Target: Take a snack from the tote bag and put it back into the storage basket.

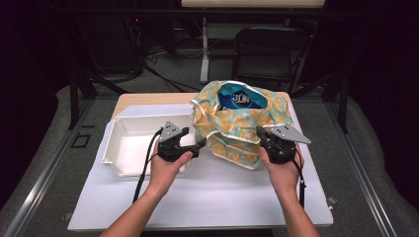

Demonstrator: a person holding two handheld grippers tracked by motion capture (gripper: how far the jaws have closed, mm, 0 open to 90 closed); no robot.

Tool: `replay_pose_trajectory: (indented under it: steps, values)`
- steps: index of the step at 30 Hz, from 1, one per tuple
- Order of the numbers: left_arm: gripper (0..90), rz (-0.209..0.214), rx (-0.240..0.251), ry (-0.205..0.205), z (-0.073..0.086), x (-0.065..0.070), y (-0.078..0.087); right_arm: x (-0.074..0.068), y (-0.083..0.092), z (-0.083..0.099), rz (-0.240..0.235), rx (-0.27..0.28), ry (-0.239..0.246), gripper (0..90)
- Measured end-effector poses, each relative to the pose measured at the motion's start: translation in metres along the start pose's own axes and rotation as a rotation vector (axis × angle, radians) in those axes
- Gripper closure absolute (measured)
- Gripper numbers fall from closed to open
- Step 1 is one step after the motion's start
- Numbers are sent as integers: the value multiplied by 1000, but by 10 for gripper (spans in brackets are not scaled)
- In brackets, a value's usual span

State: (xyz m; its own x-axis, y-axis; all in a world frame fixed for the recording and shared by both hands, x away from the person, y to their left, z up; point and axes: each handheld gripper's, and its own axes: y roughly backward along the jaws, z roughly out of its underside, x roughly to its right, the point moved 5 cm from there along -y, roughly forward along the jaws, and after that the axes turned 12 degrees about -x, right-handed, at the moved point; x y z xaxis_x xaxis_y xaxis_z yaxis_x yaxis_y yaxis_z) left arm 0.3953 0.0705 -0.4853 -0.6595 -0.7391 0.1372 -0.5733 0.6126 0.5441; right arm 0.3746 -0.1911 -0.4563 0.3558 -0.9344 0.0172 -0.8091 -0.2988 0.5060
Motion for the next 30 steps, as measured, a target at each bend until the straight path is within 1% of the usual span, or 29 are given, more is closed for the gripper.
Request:
replay_pose_trajectory:
  steps: [1, 2, 3, 5, 7, 8, 10, 11, 12, 13, 15, 16, 17, 18, 19, 20, 21, 24, 25, 26, 27, 28, 29, 30]
  values:
    - [268, 3, 13, 3, -1, 0, 0, 0, 1, -1, -7, 8, 6, 900]
    - [287, 9, 19, 6, -2, 1, 1, 1, 3, -1, -5, 12, 8, 900]
    - [306, 16, 31, 16, -3, 1, 1, 1, 3, -1, -8, 13, 14, 900]
    - [374, 22, 45, 24, -5, 2, 2, 1, 4, -2, -15, 20, 21, 900]
    - [399, 32, 56, 29, -5, 2, 2, 3, 5, -3, -19, 32, 11, 900]
    - [407, 41, 65, 35, -6, 3, 2, 4, 7, -4, -13, 44, 11, 900]
    - [415, 50, 82, 34, -7, 3, 1, 5, 11, -6, -23, 70, 15, 900]
    - [414, 52, 84, 30, -7, 2, 1, 6, 13, -7, -19, 72, 15, 900]
    - [412, 56, 96, 33, -8, 2, 1, 6, 15, -8, -20, 77, 17, 900]
    - [402, 56, 98, 32, -9, 2, 1, 6, 17, -9, -29, 84, 18, 900]
    - [353, 34, 82, 23, -11, 1, -2, 8, 22, -11, -43, 99, 8, 900]
    - [341, 28, 83, 21, -13, 2, -5, 9, 24, -13, -45, 106, 4, 900]
    - [324, 29, 67, 17, -13, 1, -7, 10, 26, -15, -50, 111, 2, 900]
    - [309, 23, 65, 23, -14, 1, -9, 11, 28, -17, -53, 117, 0, 900]
    - [294, 28, 60, 34, -16, 0, -11, 12, 30, -19, -54, 126, 1, 900]
    - [276, 30, 55, 36, -16, -1, -12, 14, 33, -21, -51, 134, 6, 900]
    - [263, 25, 57, 41, -17, -1, -14, 15, 35, -23, -49, 136, 7, 900]
    - [256, 28, 36, 44, -18, -4, -21, 19, 37, -29, -39, 143, 11, 900]
    - [303, 29, 31, 46, -19, -4, -22, 22, 38, -33, -49, 149, 7, 900]
    - [303, 36, 30, 48, -20, -4, -24, 22, 38, -33, -49, 149, 7, 900]
    - [482, 43, 28, 46, -21, -4, -25, 25, 38, -38, -54, 155, 16, 900]
    - [482, 43, 31, 32, -22, -4, -26, 25, 38, -38, -54, 155, 16, 900]
    - [560, 52, 23, 23, -23, -3, -26, 27, 37, -41, -57, 155, 15, 900]
    - [681, 68, 22, 28, -24, -2, -27, 28, 36, -43, -58, 160, 14, 900]
